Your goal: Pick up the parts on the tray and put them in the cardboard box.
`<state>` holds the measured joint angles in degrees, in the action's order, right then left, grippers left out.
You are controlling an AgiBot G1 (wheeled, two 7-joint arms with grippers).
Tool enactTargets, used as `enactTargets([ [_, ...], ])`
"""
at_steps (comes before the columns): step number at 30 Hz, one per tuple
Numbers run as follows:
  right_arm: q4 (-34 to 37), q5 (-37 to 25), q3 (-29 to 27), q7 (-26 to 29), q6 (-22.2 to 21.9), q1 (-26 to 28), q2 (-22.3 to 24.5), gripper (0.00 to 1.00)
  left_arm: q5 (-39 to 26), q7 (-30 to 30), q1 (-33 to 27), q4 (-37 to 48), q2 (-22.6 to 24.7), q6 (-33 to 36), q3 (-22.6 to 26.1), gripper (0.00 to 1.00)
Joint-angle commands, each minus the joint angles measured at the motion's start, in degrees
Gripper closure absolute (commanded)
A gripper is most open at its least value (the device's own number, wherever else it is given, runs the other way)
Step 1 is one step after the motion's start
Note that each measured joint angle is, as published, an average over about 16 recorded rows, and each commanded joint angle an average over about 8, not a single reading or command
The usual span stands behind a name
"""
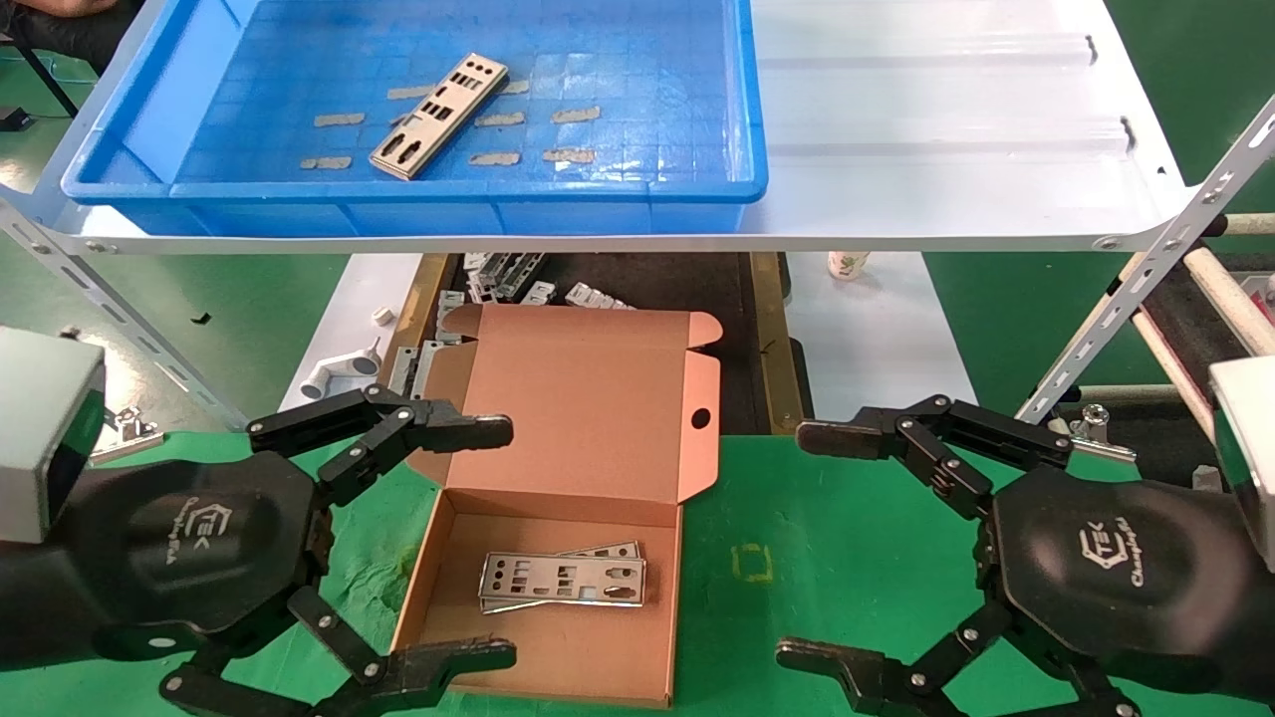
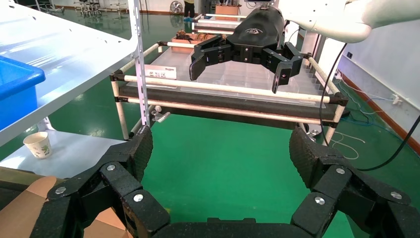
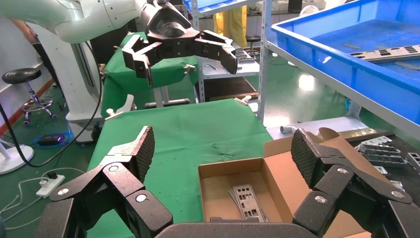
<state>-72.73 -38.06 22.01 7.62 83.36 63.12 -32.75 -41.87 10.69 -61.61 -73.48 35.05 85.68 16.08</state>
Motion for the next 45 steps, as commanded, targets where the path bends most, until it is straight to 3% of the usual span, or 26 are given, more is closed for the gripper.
enactTargets([
  [1,0.0,0.0,0.0,0.0,0.0,0.0,0.0,0.0,0.0,0.0,0.0,0.0,0.0,0.0,0.0,0.0],
  [45,0.0,0.0,0.0,0.0,0.0,0.0,0.0,0.0,0.0,0.0,0.0,0.0,0.0,0.0,0.0,0.0],
])
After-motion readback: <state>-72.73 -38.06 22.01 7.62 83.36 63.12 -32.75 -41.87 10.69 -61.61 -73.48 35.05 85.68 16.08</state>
